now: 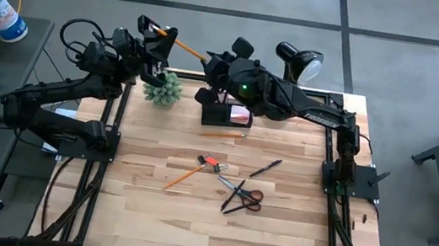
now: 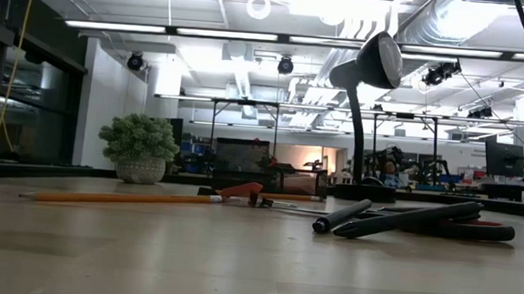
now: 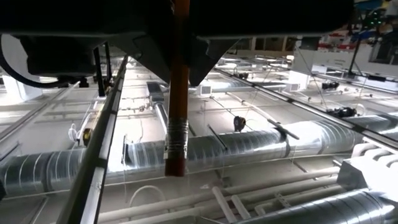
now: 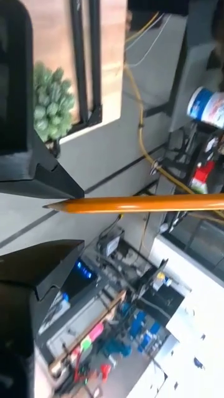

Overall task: Pick and place office supplies into organizer
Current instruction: Put the bottom right yellow pencil into the black desk organizer

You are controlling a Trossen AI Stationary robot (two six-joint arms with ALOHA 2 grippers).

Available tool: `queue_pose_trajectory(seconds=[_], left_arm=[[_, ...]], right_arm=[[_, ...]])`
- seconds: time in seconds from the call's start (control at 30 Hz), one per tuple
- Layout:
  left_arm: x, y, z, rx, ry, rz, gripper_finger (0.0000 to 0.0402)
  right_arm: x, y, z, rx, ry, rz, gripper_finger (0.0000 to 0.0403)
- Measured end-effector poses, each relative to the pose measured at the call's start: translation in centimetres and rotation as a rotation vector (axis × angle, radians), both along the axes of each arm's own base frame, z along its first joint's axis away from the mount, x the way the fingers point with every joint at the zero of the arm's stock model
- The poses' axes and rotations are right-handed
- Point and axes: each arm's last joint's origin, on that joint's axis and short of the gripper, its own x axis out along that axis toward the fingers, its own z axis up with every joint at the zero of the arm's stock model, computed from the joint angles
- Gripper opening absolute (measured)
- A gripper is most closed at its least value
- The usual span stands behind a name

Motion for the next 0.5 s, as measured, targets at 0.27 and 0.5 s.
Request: queue_pose_trajectory(seconds=[0.27, 0.5], left_arm=[[0.5, 0.2, -0.6, 0.012, 0.099, 0.019, 0.0003], [1.2, 0.6, -1.9, 0.020, 0.270, 0.063, 0.0002]], right_arm=[[-1.2, 1.0, -0.9, 0.026, 0.154, -0.014, 0.0110], [-4.2, 2.3, -2.2, 0.190, 0.317, -0.071, 0.0110]])
